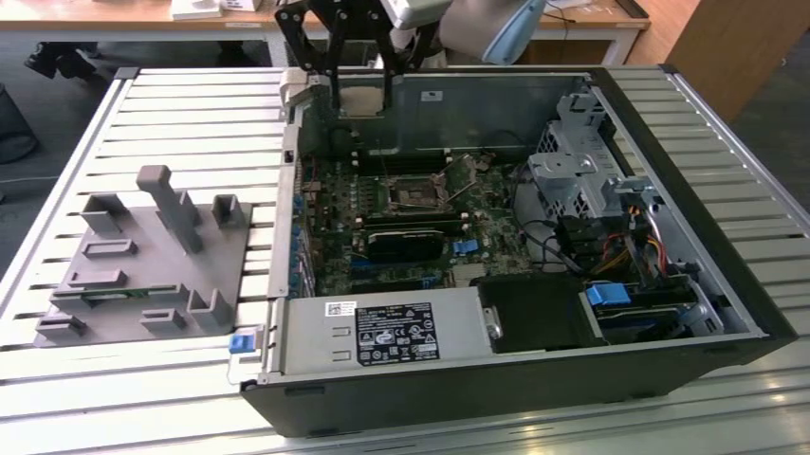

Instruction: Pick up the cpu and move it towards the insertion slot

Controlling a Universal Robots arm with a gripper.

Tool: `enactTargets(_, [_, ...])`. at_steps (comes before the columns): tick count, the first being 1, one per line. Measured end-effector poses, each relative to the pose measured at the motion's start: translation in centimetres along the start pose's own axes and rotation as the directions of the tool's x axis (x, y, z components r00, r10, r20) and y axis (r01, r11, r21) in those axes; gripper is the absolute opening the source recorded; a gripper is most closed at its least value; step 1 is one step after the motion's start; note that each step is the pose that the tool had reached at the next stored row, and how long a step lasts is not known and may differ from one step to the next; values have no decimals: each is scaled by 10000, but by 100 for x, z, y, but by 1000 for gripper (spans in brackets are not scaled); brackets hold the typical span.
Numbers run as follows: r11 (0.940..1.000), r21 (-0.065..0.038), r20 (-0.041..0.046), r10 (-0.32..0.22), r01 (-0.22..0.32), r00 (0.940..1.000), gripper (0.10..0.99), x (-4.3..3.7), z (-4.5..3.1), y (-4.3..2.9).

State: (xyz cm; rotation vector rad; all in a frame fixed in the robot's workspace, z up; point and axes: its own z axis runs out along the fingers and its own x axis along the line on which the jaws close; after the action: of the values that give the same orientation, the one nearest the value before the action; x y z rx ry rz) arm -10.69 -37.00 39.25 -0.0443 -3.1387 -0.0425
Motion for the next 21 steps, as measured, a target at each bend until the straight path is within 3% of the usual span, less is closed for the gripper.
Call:
enactTargets(9, [10000,-1,0,-9,9,10000,537,-220,23,93])
enactTargets(21, [10000,0,0,-9,9,10000,537,-433,72,345])
